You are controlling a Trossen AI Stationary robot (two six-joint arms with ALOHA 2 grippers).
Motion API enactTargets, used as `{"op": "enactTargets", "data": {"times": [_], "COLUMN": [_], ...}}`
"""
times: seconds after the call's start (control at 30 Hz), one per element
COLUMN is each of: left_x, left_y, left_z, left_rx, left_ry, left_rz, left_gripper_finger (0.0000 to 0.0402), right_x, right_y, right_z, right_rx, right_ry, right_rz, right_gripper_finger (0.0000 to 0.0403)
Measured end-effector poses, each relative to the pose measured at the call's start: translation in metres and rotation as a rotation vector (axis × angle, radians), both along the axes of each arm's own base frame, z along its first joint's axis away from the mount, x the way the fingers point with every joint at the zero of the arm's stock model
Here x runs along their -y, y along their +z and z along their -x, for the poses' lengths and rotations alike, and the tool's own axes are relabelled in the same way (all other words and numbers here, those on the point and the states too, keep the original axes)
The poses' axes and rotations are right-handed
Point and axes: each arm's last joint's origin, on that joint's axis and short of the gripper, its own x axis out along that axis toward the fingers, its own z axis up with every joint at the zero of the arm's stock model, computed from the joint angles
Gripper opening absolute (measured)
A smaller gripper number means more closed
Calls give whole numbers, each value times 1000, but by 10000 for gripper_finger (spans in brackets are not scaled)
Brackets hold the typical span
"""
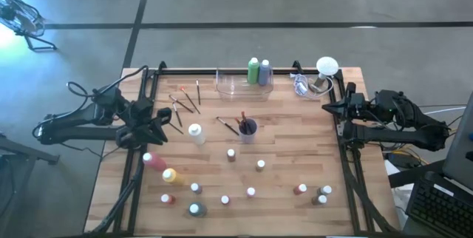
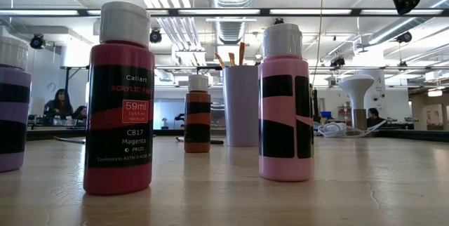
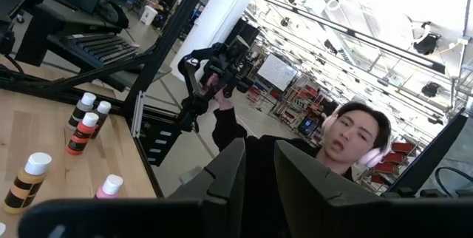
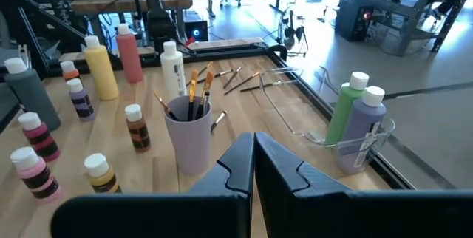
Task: Pick & Place Paint Supplies
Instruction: Put the gold paint brush into the purple cup
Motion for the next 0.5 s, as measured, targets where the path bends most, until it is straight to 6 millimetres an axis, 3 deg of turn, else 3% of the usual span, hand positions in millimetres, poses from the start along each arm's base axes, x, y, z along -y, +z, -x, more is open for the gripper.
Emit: {"op": "enactTargets", "data": {"times": [0.27,0.5], "left_x": [0,0], "left_y": [0,0], "left_z": [0,0], "left_rx": [-5,-130], "left_ry": [0,-16], "left_rz": [6,173], "left_gripper_finger": [81,81], "right_x": [0,0], "right_y": [0,0], "right_z": [0,0], "right_rx": [-2,-2], "right_ry": [0,0], "right_rz": [0,0], "right_gripper_finger": [8,8]}}
